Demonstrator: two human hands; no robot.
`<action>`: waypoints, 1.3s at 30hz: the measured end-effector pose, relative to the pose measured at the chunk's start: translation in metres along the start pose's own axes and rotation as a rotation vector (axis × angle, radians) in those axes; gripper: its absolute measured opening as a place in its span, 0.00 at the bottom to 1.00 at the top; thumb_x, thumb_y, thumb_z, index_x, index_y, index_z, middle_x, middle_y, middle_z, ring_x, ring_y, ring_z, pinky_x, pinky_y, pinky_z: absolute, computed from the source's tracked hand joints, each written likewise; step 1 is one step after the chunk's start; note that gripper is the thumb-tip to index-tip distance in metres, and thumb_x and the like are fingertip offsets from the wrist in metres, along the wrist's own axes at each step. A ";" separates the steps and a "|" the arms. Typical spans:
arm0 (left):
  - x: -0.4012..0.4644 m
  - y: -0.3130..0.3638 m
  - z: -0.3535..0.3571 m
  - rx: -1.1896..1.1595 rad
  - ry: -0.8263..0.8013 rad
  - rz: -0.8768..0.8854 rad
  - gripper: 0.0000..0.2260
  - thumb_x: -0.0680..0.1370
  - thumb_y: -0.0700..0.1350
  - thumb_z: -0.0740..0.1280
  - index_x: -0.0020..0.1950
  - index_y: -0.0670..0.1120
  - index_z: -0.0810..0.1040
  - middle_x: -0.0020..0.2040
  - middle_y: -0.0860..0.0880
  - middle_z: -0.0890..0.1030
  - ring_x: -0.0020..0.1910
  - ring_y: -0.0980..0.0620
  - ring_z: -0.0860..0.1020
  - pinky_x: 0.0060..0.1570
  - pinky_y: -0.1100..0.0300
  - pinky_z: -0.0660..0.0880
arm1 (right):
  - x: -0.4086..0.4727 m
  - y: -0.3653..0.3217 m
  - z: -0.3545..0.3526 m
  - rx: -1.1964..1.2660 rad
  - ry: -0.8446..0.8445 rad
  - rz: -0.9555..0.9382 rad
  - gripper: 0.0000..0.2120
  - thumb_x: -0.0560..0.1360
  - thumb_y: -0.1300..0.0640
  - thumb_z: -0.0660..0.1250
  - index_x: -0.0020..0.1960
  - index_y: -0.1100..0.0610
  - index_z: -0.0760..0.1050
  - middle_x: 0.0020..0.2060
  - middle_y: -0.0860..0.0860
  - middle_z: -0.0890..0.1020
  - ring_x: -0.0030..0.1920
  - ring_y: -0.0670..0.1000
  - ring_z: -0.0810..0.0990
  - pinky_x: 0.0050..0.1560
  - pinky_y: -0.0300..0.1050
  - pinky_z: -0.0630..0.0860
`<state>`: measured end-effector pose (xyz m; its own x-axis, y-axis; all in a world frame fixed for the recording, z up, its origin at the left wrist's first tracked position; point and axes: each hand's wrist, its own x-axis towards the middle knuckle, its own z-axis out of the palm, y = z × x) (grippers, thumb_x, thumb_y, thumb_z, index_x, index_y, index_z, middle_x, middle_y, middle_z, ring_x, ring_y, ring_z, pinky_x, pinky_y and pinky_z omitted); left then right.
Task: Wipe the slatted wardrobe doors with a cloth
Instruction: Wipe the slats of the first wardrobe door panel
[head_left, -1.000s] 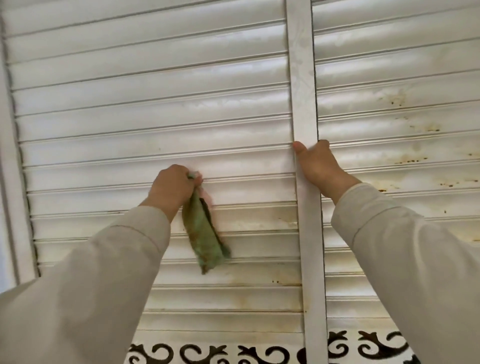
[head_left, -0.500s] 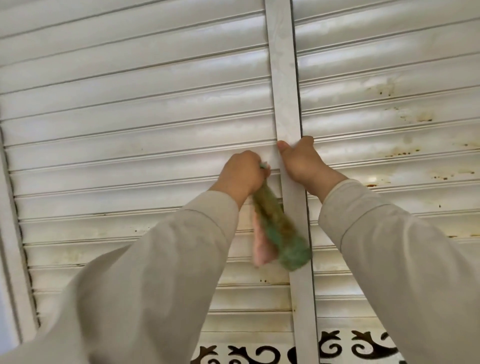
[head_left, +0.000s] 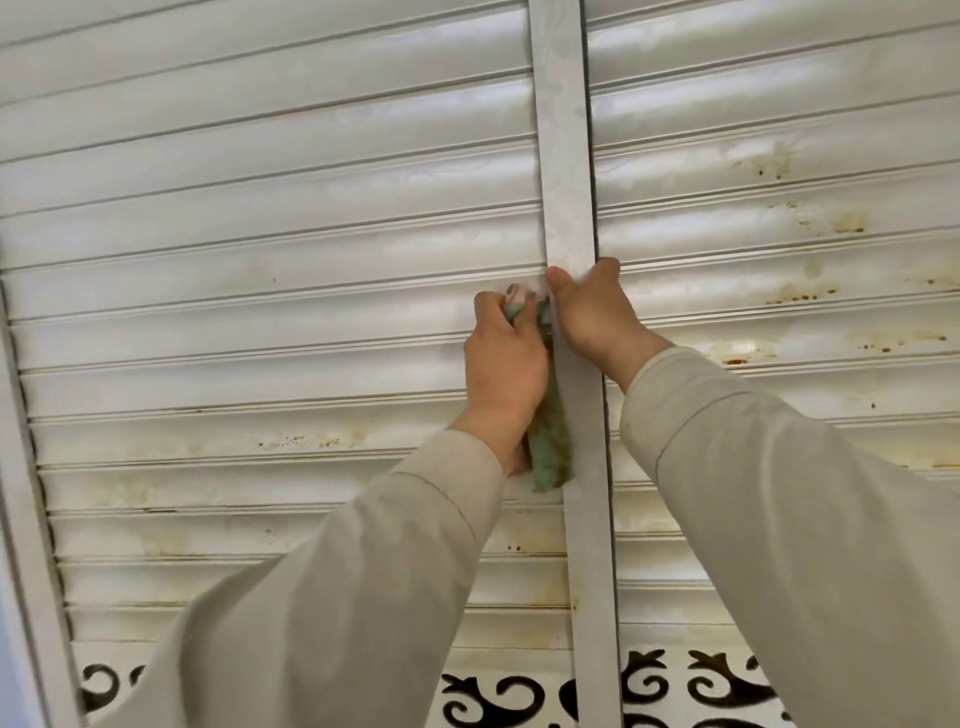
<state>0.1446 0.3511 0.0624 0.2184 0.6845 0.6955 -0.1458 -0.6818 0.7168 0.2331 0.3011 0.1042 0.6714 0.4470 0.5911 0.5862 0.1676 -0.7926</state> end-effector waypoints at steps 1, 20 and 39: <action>-0.002 0.000 0.005 -0.021 0.018 0.017 0.07 0.82 0.54 0.59 0.53 0.52 0.71 0.45 0.48 0.81 0.45 0.43 0.81 0.48 0.46 0.80 | 0.001 0.001 0.000 0.000 0.003 -0.006 0.24 0.82 0.46 0.60 0.69 0.60 0.59 0.65 0.59 0.72 0.60 0.57 0.75 0.51 0.44 0.67; -0.025 -0.032 -0.002 0.403 -0.039 0.181 0.02 0.80 0.41 0.60 0.51 0.47 0.70 0.44 0.41 0.80 0.39 0.40 0.75 0.37 0.55 0.68 | -0.004 0.005 -0.004 -0.014 -0.032 -0.041 0.24 0.82 0.44 0.58 0.69 0.60 0.58 0.55 0.52 0.71 0.53 0.53 0.71 0.51 0.44 0.66; -0.024 -0.106 -0.027 0.662 -0.041 0.822 0.13 0.77 0.43 0.62 0.56 0.44 0.84 0.45 0.43 0.76 0.40 0.40 0.75 0.35 0.53 0.75 | -0.003 0.008 -0.007 0.006 -0.026 -0.052 0.24 0.83 0.44 0.58 0.70 0.60 0.58 0.55 0.51 0.71 0.52 0.53 0.71 0.51 0.43 0.66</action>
<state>0.1285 0.4138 -0.0285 0.3260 -0.0525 0.9439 0.2894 -0.9450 -0.1525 0.2392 0.2947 0.0968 0.6282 0.4603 0.6273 0.6170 0.1964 -0.7620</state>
